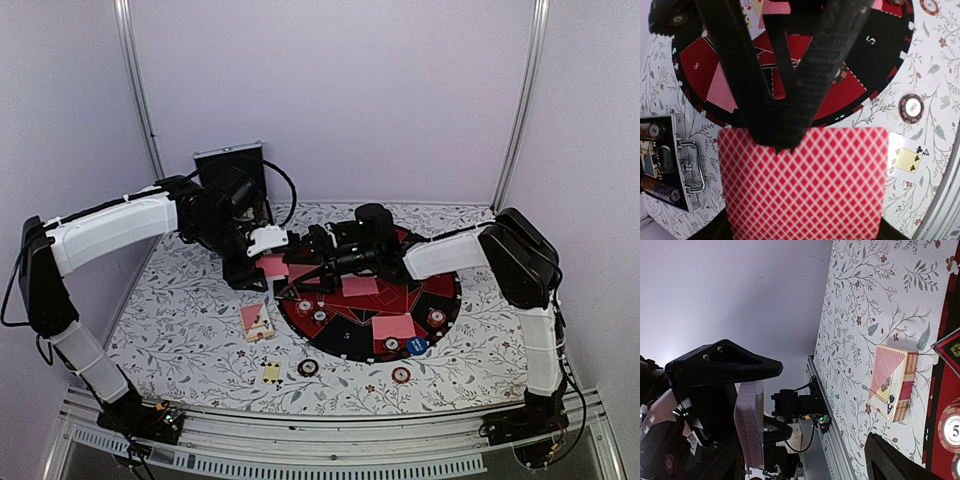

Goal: Distribute texas hold em gaming equipment

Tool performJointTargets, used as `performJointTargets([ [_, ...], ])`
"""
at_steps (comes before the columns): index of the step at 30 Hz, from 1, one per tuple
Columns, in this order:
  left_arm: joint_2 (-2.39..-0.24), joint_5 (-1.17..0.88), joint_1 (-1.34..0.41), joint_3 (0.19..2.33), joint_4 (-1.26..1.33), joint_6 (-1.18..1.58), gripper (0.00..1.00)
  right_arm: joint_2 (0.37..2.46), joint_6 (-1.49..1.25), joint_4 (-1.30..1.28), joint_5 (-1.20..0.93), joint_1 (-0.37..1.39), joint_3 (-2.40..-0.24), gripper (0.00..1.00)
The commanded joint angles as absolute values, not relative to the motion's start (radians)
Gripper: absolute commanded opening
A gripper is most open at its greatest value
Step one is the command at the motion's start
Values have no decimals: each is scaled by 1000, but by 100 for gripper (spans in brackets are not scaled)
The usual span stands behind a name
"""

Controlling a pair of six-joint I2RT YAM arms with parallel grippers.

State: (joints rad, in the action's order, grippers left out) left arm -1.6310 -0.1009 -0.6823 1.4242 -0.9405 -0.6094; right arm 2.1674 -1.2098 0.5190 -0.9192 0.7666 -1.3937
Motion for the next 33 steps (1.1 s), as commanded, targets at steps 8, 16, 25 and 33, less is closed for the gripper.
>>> performJointTargets([
  [8, -1603, -117, -677, 1451, -922, -613, 0, 2190, -1261, 594, -931, 810, -1453, 88],
  [16, -1602, -121, -678, 1454, -924, -611, 0, 2268, -1294, 613, -943, 838, -1542, 87],
  [25, -1600, -123, -676, 1451, -924, -611, 0, 2342, -1323, 628, -955, 869, -1620, 84],
  [33, -1602, -133, -677, 1468, -929, -612, 0, 2370, -1321, 615, -956, 862, -1625, 76],
])
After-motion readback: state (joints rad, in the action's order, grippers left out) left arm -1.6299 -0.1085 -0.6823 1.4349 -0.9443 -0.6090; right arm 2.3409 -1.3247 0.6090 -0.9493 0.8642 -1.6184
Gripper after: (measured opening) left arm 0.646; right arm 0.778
